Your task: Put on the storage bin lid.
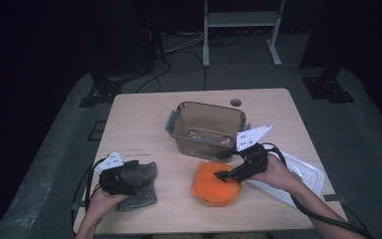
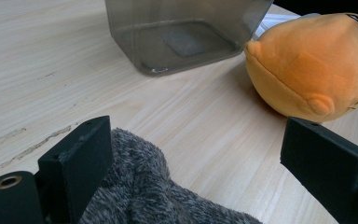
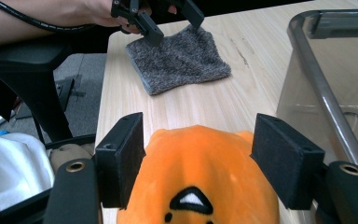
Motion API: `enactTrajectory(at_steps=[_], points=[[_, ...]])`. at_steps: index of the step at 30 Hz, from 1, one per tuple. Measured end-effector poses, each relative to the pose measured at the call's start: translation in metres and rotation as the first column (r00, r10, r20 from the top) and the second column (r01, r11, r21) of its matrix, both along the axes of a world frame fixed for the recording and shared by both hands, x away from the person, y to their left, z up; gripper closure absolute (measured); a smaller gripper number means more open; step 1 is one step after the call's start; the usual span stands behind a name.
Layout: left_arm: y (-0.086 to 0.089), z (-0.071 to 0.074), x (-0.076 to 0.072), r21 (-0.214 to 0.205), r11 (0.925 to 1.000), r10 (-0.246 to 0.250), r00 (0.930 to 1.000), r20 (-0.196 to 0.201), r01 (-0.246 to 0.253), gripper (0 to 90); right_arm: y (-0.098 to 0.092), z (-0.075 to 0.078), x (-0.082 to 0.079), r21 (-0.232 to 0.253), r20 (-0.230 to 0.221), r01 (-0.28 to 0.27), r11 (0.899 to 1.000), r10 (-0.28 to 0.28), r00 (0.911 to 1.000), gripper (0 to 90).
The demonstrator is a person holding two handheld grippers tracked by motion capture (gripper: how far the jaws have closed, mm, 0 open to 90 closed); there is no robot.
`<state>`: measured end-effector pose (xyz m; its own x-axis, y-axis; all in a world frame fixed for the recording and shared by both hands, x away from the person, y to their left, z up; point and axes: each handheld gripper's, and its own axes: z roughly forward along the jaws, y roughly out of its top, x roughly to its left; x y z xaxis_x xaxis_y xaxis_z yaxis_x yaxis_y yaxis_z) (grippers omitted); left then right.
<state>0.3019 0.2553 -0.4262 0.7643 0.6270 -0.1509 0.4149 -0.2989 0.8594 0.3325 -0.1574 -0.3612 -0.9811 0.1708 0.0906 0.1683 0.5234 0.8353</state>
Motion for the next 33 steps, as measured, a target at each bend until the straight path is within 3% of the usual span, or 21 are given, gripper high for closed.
enactTrajectory(at_steps=[21,33], points=[[0.001,0.0,0.0,-0.002,1.0,-0.001,1.0,0.001,0.001,8.8,0.022,-0.021,0.006,-0.047,-0.011,-0.003,0.999,0.002,0.9999,37.3],[0.001,0.0,0.0,0.001,1.0,-0.003,1.0,-0.001,0.003,8.8,0.021,-0.035,0.006,-0.072,-0.015,0.033,0.997,-0.034,0.9993,50.1]])
